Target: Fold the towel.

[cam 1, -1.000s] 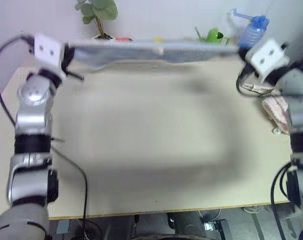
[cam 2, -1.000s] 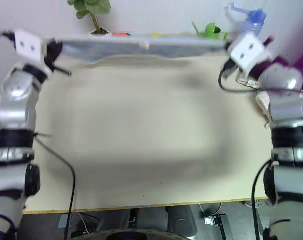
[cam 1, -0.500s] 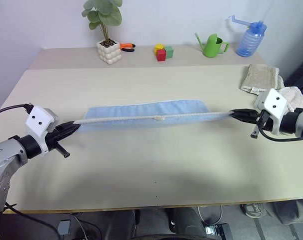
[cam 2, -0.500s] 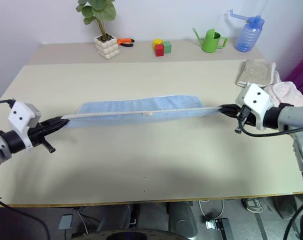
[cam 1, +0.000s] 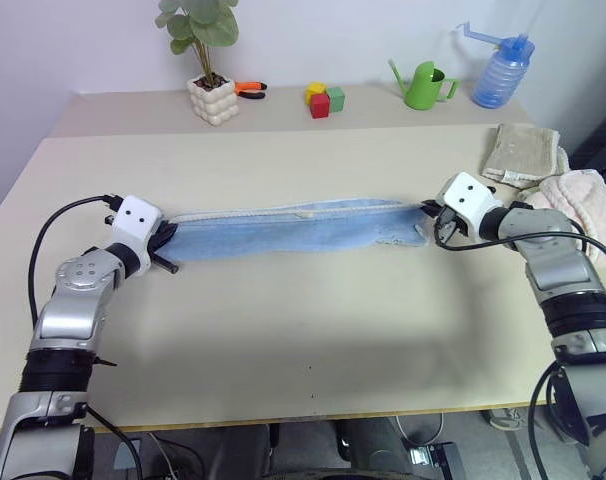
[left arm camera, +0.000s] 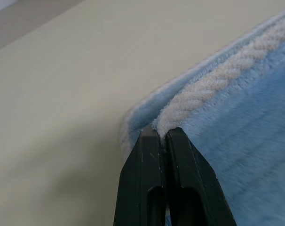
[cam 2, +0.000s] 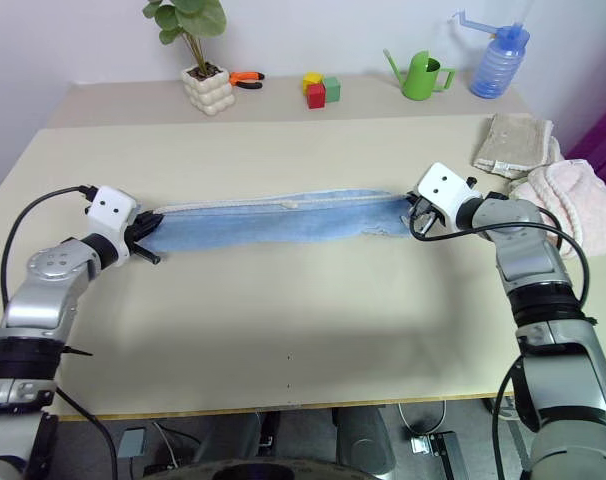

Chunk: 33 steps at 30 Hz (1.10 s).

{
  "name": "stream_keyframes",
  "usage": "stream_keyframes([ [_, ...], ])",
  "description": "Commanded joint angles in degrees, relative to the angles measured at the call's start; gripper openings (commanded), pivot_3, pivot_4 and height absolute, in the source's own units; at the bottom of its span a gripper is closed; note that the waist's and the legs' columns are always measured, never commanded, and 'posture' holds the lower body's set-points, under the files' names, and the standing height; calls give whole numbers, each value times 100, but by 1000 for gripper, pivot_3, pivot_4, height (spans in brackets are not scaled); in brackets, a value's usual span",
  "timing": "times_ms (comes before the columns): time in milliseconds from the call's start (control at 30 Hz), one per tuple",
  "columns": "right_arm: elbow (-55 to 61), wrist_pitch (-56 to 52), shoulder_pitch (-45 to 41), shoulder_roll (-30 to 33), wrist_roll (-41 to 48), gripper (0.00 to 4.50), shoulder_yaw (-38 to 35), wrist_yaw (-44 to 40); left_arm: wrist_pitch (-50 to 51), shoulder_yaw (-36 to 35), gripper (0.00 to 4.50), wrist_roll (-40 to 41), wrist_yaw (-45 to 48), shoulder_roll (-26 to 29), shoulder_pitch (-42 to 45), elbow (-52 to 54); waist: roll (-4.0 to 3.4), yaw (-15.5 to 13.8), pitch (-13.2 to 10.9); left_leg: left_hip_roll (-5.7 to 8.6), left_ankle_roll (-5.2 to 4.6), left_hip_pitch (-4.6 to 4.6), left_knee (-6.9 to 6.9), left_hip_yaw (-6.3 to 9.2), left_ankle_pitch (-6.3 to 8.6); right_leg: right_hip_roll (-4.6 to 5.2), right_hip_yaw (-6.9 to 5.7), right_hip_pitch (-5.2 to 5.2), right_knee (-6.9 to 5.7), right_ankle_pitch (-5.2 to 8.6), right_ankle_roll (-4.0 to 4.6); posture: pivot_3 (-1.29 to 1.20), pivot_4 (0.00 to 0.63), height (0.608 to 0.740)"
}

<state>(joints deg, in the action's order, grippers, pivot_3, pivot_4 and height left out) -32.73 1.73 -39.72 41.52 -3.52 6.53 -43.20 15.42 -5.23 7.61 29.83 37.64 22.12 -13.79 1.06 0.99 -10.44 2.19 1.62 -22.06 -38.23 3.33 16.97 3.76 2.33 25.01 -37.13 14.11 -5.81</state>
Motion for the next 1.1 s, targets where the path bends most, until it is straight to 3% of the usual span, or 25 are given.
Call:
stream_keyframes([
  [33,-280,245,-158,-5,-119,89,-125,235,-210,-97,0,-140,-90,22,186,-209,0,-2,0,0,-3,-1,0,1,2,-1,-1,0,0,0,0,0,150,727],
  [267,-511,456,-174,-105,-198,89,-155,366,-185,-127,0,-155,-58,-77,255,-414,0,-2,0,1,-4,-1,-1,1,2,0,-1,-1,-1,0,-1,0,150,727],
  [367,-554,475,-241,-171,-201,946,-241,591,-21,-266,937,3,-56,-150,212,-370,0,6,0,1,-4,-1,-1,1,2,0,0,-1,-2,0,-1,0,150,727],
  [567,-496,534,-298,-166,-309,3839,-430,1376,105,-658,3943,17,-587,-236,64,-236,0,10,0,0,-3,-1,-1,1,1,0,0,2,-6,0,-1,0,150,727],
  [600,-415,490,-241,-161,-291,3856,-489,1459,179,-805,4388,106,-693,-287,7,-158,0,7,0,0,-3,-1,-1,1,1,0,0,2,-5,0,-1,0,150,727],
  [800,467,-62,318,-139,-31,3856,-825,1485,594,-1341,4388,438,-1103,-541,-340,397,0,-6,1,0,-3,-4,-2,3,2,3,0,2,-6,0,-1,0,150,727],
  [867,1286,-832,805,-235,624,4403,-1164,1157,646,-1510,4426,578,-1230,-668,-511,730,2,-36,2,1,-4,-4,-3,4,2,3,0,0,-7,-1,-1,0,150,727],
  [1000,3023,-2679,1756,-537,2146,4455,-1927,889,398,-1578,4426,644,-1259,-785,-709,1419,5,-45,3,-1,-4,-13,-4,17,3,4,-2,-1,-2,-1,-1,0,150,727],
  [1100,4063,-3735,2358,-750,3210,4455,-2443,880,203,-1209,4426,532,-1086,-835,-750,1985,4,-46,4,-1,-5,-11,-6,19,3,5,-2,-4,-3,-5,0,0,150,727],
])
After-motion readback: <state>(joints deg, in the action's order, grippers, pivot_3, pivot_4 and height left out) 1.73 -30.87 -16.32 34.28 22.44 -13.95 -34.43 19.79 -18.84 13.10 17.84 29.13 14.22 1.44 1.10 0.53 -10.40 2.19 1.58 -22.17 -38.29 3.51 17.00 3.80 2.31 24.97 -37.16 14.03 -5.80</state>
